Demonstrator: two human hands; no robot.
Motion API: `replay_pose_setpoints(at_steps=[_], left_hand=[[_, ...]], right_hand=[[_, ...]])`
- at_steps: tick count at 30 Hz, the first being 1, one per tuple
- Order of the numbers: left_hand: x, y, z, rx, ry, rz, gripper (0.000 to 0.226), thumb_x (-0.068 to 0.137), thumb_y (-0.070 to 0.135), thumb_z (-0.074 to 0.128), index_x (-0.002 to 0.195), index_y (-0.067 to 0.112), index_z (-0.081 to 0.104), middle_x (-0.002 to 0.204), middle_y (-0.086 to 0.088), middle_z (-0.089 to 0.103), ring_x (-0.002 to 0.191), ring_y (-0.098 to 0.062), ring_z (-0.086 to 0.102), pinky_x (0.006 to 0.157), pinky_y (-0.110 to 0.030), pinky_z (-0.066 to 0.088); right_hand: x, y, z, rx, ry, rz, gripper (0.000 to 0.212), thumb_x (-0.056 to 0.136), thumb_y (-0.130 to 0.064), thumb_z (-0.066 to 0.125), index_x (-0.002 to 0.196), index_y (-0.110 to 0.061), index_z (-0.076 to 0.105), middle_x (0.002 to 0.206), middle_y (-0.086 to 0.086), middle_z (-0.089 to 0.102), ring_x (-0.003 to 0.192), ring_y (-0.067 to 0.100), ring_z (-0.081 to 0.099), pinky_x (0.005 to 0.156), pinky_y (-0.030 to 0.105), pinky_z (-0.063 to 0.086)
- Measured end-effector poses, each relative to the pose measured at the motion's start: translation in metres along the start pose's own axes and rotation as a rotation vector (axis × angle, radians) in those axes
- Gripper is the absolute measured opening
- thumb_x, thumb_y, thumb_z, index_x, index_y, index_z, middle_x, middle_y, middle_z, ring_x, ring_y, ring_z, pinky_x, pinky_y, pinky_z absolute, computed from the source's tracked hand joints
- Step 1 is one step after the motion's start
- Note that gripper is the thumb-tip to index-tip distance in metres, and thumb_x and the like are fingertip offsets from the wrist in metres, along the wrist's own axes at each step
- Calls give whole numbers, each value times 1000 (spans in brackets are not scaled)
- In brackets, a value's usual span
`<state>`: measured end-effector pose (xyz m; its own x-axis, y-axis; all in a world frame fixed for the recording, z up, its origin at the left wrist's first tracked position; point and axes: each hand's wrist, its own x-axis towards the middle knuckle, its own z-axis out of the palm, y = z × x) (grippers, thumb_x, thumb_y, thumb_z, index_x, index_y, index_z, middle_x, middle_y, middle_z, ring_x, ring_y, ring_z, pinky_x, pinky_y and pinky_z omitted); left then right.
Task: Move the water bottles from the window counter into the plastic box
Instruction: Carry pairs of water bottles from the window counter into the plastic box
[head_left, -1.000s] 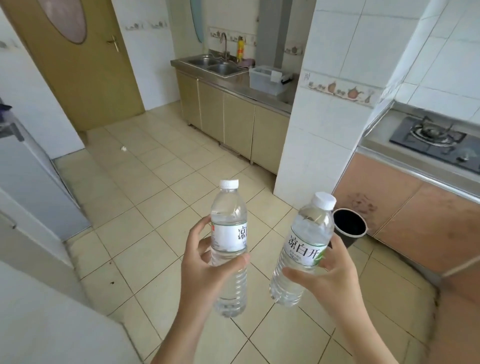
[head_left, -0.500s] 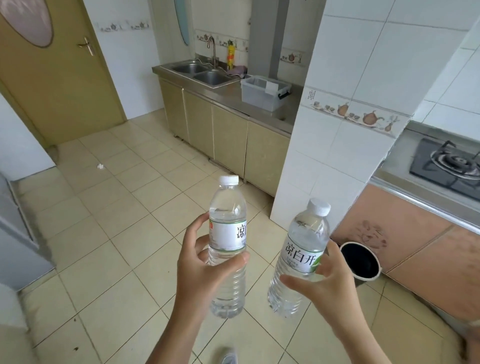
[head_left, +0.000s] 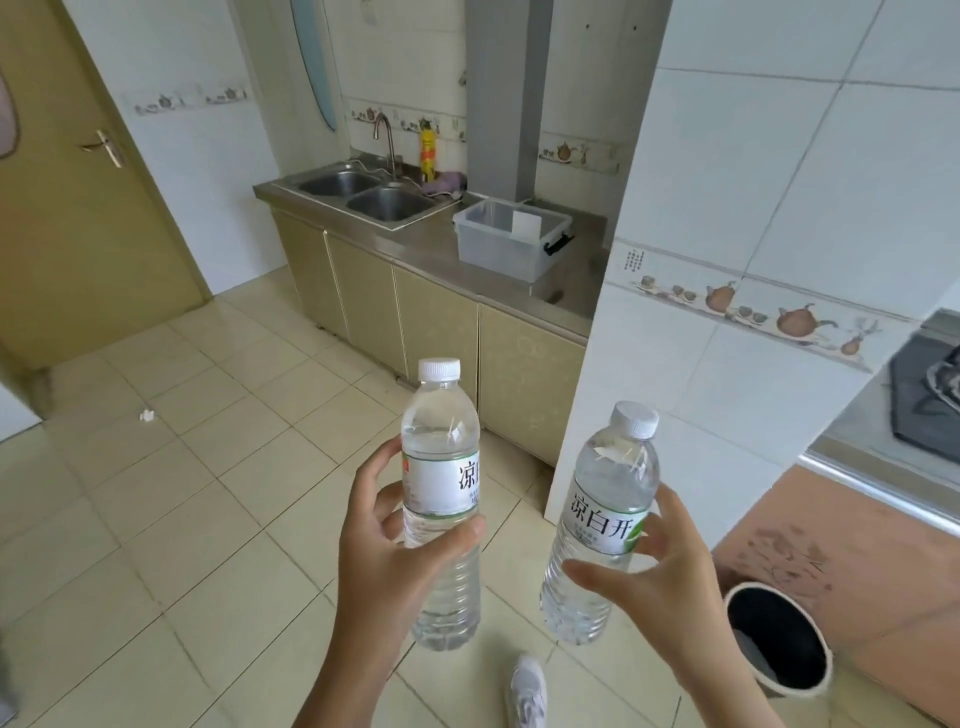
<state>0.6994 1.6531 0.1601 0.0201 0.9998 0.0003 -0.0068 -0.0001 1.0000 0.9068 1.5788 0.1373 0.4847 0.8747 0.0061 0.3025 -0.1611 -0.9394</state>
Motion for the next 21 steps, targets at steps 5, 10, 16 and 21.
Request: replay_pose_setpoints(at_steps=[5, 10, 16, 21], left_hand=[[101, -2, 40, -16, 14, -20, 81, 37, 32, 86, 105, 64, 54, 97, 14, 75, 84, -6, 72, 74, -33, 54], [195, 3, 63, -11, 30, -28, 81, 34, 34, 85, 102, 66, 53, 97, 16, 74, 86, -4, 71, 73, -29, 53], [308, -6, 70, -22, 42, -22, 84, 37, 32, 88, 108, 62, 54, 101, 7, 75, 91, -9, 72, 75, -34, 56], [431, -16, 70, -16, -24, -27, 85, 37, 32, 88, 110, 60, 55, 103, 8, 75, 90, -9, 72, 72, -30, 55]], right_hand=[[124, -3, 17, -20, -52, -33, 91, 47, -19, 93, 122, -44, 46, 95, -12, 72, 85, -3, 64, 70, 20, 47], [229, -19, 38, -18, -118, -51, 86, 49, -16, 92, 114, -50, 47, 93, -17, 71, 85, -2, 64, 72, 27, 51], [338, -32, 78, -20, -142, -74, 88, 49, -8, 92, 121, -38, 50, 92, -11, 72, 82, -3, 65, 61, 10, 49], [434, -36, 124, -23, -83, -58, 92, 43, -16, 94, 118, -45, 50, 99, -26, 66, 87, -2, 64, 76, 27, 50]])
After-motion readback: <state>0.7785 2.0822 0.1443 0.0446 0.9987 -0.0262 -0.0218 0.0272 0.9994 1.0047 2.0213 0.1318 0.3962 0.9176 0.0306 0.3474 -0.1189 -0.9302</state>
